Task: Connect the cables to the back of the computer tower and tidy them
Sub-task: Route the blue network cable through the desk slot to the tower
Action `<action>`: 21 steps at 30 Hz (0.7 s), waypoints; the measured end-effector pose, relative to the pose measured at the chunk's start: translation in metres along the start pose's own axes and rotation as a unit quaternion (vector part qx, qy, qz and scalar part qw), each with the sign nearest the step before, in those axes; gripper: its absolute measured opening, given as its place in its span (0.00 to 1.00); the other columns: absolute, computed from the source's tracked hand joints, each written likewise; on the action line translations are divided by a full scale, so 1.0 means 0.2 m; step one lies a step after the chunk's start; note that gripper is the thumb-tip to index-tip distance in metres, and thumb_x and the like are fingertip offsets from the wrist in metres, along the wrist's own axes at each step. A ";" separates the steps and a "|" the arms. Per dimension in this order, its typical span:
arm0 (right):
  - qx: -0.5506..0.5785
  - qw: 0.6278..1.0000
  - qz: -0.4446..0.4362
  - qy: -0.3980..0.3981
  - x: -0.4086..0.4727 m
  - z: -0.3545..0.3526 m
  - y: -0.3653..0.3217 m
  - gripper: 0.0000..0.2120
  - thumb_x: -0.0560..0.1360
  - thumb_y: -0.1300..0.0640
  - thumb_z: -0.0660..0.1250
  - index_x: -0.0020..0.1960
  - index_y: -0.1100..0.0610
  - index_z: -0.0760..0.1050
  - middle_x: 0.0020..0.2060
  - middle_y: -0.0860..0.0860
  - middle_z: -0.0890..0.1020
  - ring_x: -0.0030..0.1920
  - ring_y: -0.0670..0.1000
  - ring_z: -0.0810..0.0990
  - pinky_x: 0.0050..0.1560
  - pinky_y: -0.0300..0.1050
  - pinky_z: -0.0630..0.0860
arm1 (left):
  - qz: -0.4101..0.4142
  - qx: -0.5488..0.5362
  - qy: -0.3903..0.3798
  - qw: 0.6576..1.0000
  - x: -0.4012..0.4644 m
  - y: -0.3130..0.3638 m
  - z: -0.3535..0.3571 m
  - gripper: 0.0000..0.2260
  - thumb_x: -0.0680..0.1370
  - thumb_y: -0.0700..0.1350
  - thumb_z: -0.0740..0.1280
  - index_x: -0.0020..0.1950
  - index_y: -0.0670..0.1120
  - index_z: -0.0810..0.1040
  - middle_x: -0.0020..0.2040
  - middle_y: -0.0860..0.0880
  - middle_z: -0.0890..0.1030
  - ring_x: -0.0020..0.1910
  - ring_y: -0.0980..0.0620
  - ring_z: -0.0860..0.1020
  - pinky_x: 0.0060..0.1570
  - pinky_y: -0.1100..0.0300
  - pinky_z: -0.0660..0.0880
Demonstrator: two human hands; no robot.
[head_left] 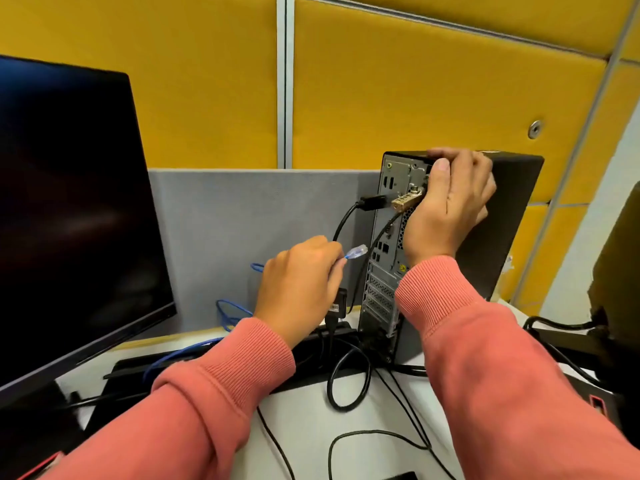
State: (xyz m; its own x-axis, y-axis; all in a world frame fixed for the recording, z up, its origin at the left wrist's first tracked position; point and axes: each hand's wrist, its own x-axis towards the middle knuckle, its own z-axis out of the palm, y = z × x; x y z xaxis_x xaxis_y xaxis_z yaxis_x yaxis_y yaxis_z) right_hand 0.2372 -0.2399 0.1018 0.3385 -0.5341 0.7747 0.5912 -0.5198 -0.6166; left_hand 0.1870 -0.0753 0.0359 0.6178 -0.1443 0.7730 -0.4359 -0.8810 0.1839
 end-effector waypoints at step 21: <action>-0.019 1.000 -0.020 0.011 0.00 0.02 0.02 0.12 0.81 0.50 0.54 0.55 0.49 0.76 0.61 0.47 0.74 0.69 0.50 0.66 0.62 0.57 0.64 | 0.024 -0.083 -0.023 0.996 0.09 0.06 0.12 0.07 0.82 0.44 0.67 0.53 0.48 0.85 0.40 0.57 0.74 0.41 0.53 0.77 0.42 0.55 0.75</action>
State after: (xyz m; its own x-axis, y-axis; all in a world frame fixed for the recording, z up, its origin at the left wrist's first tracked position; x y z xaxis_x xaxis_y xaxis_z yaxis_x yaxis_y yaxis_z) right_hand 0.2429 -0.2390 0.0997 0.2983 -0.5262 0.7963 0.5757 -0.5662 -0.5898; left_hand 0.2079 -0.0986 0.0375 0.6212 -0.2094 0.7552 -0.5658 -0.7865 0.2474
